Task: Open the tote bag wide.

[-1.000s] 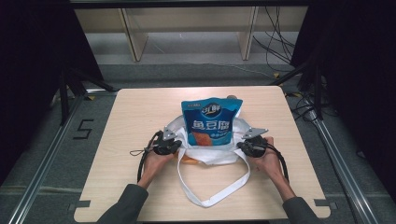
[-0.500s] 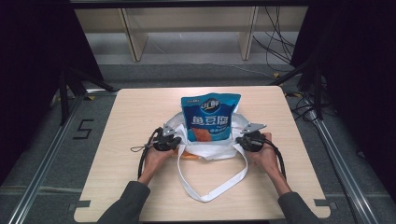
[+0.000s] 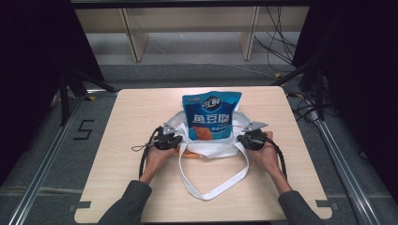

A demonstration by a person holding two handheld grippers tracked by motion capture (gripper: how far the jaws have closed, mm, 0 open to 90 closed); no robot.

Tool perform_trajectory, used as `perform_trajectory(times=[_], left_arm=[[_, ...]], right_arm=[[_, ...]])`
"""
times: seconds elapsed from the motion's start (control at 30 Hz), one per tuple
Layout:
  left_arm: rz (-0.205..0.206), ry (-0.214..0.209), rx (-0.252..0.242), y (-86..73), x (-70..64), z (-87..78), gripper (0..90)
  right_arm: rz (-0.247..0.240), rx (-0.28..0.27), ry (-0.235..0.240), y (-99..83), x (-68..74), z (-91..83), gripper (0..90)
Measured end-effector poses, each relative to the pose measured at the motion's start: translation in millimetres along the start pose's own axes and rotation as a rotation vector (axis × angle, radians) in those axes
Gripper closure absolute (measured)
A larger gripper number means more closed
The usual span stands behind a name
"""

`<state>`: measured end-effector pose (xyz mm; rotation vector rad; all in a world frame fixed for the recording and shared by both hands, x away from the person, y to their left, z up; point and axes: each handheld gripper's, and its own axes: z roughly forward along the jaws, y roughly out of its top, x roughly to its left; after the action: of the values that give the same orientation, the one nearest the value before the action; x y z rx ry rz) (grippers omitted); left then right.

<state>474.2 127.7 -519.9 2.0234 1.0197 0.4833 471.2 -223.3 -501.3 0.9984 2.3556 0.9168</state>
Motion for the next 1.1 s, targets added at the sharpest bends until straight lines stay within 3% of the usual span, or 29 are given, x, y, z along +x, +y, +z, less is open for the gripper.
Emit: perform_trajectory(times=[0.1, 0.13, 0.17, 0.23, 0.3, 0.33, 0.4, 0.47, 0.5, 0.57, 0.6, 0.67, 0.7, 0.73, 0.77, 0.8, 0.87, 0.9, 0.93, 1.03, 1.1], left_arm=[[-0.043, -0.014, -0.031, 1.9, 2.5, -5.6, 72.8], [-0.045, -0.017, -0.033, 3.8, 4.0, -8.5, 72.8], [-0.045, -0.002, -0.043, 5.8, 4.1, -11.8, 63.3], [-0.046, -0.007, -0.038, 6.8, 4.1, -14.7, 60.1], [-0.071, -0.014, -0.053, 10.1, 3.1, -22.1, 57.4], [-0.073, -0.015, -0.063, 12.7, 2.6, -26.5, 51.9], [-0.077, -0.015, -0.083, 17.8, 0.4, -35.2, 49.1], [-0.071, -0.022, -0.102, 21.9, -3.3, -44.5, 44.1], [-0.067, -0.027, -0.111, 23.1, -5.5, -47.9, 44.1], [-0.067, -0.035, -0.117, 22.5, -9.9, -51.0, 42.5], [-0.072, -0.035, -0.112, 21.7, -12.0, -51.8, 41.9], [-0.051, -0.052, -0.096, 21.3, -12.3, -53.9, 41.3], [-0.069, -0.057, -0.105, 21.4, -13.9, -53.9, 40.3], [-0.078, -0.057, -0.108, 21.0, -14.7, -55.1, 39.1], [-0.080, -0.060, -0.109, 20.7, -15.7, -56.9, 38.3], [-0.076, -0.059, -0.105, 20.6, -17.0, -59.7, 37.9], [-0.068, -0.067, -0.105, 19.5, -20.0, -64.7, 36.6], [-0.050, -0.071, -0.099, 18.8, -20.0, -67.2, 35.6], [-0.067, -0.067, -0.106, 18.0, -22.8, -68.7, 34.5], [-0.066, -0.082, -0.104, 15.2, -28.1, -74.0, 33.1], [-0.048, -0.090, -0.101, 13.4, -31.6, -76.8, 32.3]], right_arm=[[0.049, -0.061, -0.007, 1.9, -5.6, -9.8, 72.0], [0.049, -0.061, -0.007, 1.9, -5.6, -9.8, 72.0], [0.033, -0.077, -0.027, 3.0, -9.0, -16.6, 65.3], [0.048, -0.079, -0.032, 2.9, -8.6, -20.5, 63.4], [0.065, -0.118, -0.023, 2.7, -10.7, -29.9, 60.4], [0.091, -0.153, -0.004, 3.1, -12.2, -41.0, 55.6], [0.100, -0.165, -0.003, 3.5, -12.6, -45.9, 52.8], [0.166, -0.128, 0.031, 3.4, -8.9, -59.9, 49.3], [0.166, -0.128, 0.031, 3.4, -8.9, -59.9, 49.3], [0.120, -0.141, 0.023, -0.8, -11.2, -66.6, 48.1], [0.169, -0.123, 0.028, -2.1, -7.2, -69.0, 47.8], [0.170, -0.122, 0.031, -3.3, -6.8, -69.7, 47.4], [0.131, -0.117, 0.037, -3.7, -10.3, -69.3, 46.5], [0.127, -0.114, 0.024, -4.1, -10.0, -70.5, 46.0], [0.162, -0.102, 0.030, -4.2, -7.1, -71.7, 45.4], [0.147, -0.109, 0.036, -3.9, -7.2, -71.6, 44.8], [0.166, -0.113, 0.036, -3.7, -3.2, -73.0, 44.0], [0.125, -0.121, 0.032, -3.5, -5.1, -72.9, 43.4], [0.157, -0.107, 0.043, -3.0, -0.9, -74.8, 42.8], [0.108, -0.115, 0.035, -3.3, 0.4, -76.8, 41.7], [0.130, -0.113, 0.031, -4.2, 6.9, -79.6, 41.8]])
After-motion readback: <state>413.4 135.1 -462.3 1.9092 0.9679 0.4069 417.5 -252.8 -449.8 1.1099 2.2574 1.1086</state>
